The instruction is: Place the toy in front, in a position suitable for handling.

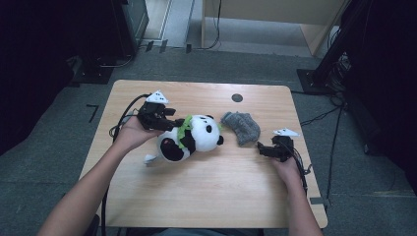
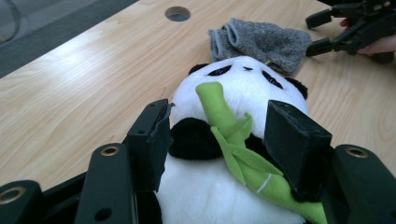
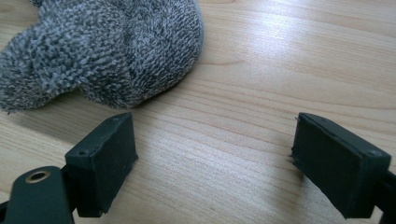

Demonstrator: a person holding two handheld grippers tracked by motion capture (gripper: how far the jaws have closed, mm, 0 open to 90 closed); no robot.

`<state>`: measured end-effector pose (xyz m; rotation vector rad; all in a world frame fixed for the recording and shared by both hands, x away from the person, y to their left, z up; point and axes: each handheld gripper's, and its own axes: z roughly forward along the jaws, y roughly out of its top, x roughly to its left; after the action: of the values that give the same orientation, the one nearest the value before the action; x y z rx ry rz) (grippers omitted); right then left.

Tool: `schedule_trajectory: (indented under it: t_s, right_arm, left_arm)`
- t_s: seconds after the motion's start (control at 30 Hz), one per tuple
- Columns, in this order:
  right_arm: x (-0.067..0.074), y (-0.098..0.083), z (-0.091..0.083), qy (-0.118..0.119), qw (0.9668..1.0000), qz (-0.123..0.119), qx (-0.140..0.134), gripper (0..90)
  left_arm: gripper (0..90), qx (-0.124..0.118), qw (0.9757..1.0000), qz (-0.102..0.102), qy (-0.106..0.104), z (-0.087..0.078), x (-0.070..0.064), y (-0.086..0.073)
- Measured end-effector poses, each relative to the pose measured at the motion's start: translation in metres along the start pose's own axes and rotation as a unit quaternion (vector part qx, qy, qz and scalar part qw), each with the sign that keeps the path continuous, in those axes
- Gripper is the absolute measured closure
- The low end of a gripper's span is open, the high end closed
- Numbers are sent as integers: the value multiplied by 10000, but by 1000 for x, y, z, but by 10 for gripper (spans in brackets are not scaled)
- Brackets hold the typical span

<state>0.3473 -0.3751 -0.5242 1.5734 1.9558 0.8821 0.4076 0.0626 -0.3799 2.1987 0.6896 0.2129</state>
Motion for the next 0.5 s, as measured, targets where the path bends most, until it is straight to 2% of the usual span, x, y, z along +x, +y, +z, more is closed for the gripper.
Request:
schedule_trajectory:
  t_s: [0.1, 0.23, 0.3, 0.5]
  right_arm:
    - [0, 0, 0, 2, 10000, 15, 5, 137]
    - [0, 0, 0, 1, 10000, 2, -1, 137]
    - [0, 0, 0, 2, 10000, 7, 2, 137]
    - [0, 0, 0, 1, 10000, 8, 0, 137]
  left_arm:
    - [415, 104, 9998, 13, -154, 6, 6, 2]
    - [411, 309, 9993, 192, -51, 13, 15, -1]
    - [419, 321, 9992, 238, -32, 10, 23, -4]
    - [407, 244, 9996, 128, 105, -7, 45, -21]
